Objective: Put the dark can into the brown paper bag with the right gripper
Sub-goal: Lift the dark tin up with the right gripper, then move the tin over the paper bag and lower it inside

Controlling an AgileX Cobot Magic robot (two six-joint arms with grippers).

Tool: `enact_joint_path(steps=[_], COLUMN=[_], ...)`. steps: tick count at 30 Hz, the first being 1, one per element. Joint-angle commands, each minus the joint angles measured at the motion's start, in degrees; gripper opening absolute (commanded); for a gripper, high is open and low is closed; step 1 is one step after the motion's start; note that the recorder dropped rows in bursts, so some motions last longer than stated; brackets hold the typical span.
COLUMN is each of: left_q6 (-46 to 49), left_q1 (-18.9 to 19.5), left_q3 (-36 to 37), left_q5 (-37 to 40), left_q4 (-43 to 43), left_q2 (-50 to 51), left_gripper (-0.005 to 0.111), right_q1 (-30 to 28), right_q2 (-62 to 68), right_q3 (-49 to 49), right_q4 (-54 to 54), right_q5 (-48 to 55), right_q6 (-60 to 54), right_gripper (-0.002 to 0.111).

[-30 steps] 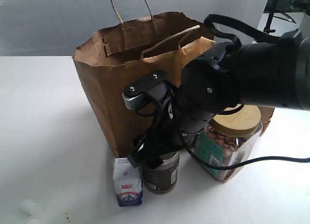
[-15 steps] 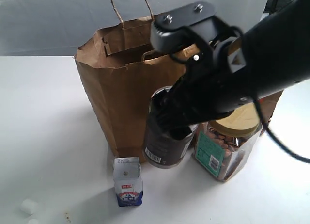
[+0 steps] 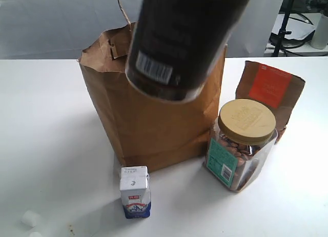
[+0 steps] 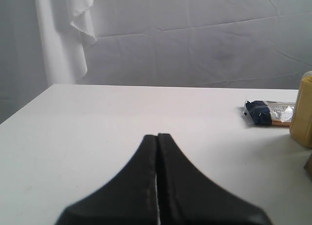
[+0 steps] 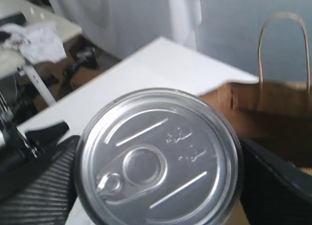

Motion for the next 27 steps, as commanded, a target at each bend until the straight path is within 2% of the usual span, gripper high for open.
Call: enact_joint_path(steps=[1,6,13,18,23,25,27], left_q6=[-0.21,-0.21,-0.21,-0.21,-0.21,-0.21,-0.21], left_q1=[0.10,0.10,0.10,0.10,0.10,0.10,0.10], left_q3=[0.20,0.20,0.20,0.20,0.20,0.20,0.20], left_q5=[-0.53,-0.53,-0.53,-0.53,-0.53,-0.53,-0.53], left_q4=[0.15,0.15,0.15,0.15,0.15,0.15,0.15], left_q2=[-0.20,-0.20,-0.20,-0.20,-0.20,-0.20,-0.20], left_gripper=[0.000,0.000,0.000,0.000,0.000,0.000,0.000], right_q1=[0.31,0.06,-4.21,-7.52,-8.17,-8.17,-8.17], right_q2=[0.05,5.16,19.86,27.14,32.14,33.29,33.68], right_q3=[-3.26,-3.44,-3.44,-3.44,-3.44,-3.44,-3.44], right_q4=[-0.83,-6.95,-13.28,-13.28,-13.28,-13.28,-13.28], right_q5=[-11.74,-21.16,-31.36,-34.63,-34.63,-34.63,-34.53], right_q6=[-1.74,-1.74,-1.74,-1.74,-1.74,-1.74,-1.74], right_gripper=[0.000,0.000,0.000,0.000,0.000,0.004,0.017])
